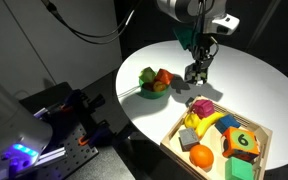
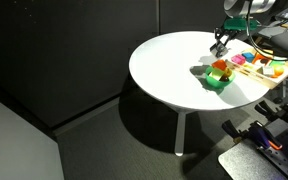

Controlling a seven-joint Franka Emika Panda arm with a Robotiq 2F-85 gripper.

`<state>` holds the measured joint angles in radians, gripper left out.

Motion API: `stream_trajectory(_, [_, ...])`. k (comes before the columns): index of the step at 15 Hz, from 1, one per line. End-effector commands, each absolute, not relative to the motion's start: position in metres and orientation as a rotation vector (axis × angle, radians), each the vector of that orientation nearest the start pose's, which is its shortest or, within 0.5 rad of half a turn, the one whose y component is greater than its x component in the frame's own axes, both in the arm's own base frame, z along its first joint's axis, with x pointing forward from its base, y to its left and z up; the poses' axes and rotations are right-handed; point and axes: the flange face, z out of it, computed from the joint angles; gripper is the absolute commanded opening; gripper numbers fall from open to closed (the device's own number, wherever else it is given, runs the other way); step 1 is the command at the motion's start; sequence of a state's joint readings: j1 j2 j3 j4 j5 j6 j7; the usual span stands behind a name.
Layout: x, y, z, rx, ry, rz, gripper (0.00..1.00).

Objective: Remove one square toy from the box and put it on the table.

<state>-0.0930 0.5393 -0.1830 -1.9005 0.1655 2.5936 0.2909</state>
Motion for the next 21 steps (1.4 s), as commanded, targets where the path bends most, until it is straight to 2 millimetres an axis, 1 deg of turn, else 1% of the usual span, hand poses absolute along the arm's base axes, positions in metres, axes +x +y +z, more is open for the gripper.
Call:
stream_trajectory(1, [0.622,-0.175,0.242,-2.944,1.030,-0.300,0.80])
stream_trajectory(2, [0.620,-0.177,0.243,-2.942,1.029,-0.303,0.87])
stream_trajectory(3, [0.617,-0.179,0.246,-2.939,1.026,-0.301,0.95])
stream_trajectory(4, [0.614,-0.181,0.249,-2.936,1.024,-0.296,0.99])
stream_trajectory(8, [0.594,-0.193,0.265,-2.911,1.005,-0.280,1.00])
stream_trajectory(12, [0.570,-0.204,0.285,-2.914,1.003,-0.279,1.00])
stream_trajectory(14, [0.558,-0.207,0.293,-2.925,0.991,-0.266,1.00])
stream_trajectory(17, [0.540,-0.208,0.306,-2.955,0.964,-0.198,1.00])
stream_trajectory(21, [0.522,-0.209,0.325,-3.026,0.919,-0.110,1.00])
